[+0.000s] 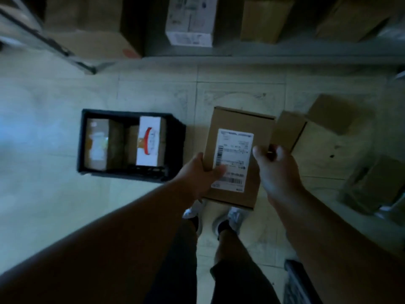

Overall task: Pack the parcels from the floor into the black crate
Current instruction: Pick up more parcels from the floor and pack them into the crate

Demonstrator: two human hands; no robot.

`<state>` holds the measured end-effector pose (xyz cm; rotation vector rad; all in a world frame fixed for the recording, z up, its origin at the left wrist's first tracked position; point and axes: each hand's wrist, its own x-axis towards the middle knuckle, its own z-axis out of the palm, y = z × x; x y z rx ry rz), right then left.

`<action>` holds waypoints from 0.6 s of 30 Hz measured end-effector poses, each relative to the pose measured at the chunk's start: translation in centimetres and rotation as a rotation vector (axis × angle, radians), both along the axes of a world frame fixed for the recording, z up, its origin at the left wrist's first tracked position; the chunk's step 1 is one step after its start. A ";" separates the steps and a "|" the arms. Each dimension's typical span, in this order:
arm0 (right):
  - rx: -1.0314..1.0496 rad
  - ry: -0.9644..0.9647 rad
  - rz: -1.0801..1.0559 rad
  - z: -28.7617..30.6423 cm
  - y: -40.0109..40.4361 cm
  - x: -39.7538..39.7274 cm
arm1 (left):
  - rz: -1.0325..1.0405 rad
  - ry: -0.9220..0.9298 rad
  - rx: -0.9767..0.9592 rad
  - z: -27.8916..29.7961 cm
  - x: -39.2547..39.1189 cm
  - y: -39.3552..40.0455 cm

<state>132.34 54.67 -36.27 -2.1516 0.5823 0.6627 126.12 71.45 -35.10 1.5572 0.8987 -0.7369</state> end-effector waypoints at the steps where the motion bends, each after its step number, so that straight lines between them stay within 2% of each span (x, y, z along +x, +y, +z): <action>1: -0.004 0.003 0.010 0.0 0.7 -1.3 | 0.013 0.015 0.017 0.0 -1.3 0.5; 7: -0.047 -0.013 0.074 -1.5 8.0 -5.4 | 0.056 0.084 -0.047 -1.5 -5.5 7.5; 11: -0.074 -0.032 0.112 -3.1 16.8 -7.3 | 0.195 0.044 -0.052 -3.7 -7.7 15.2; 14: -0.085 -0.039 0.190 -3.9 24.8 -9.2 | 0.271 -0.025 0.110 -5.1 -10.1 22.1; 18: -0.099 0.024 0.287 -4.7 35.4 -12.5 | 0.121 -0.050 0.307 -6.5 -13.2 31.9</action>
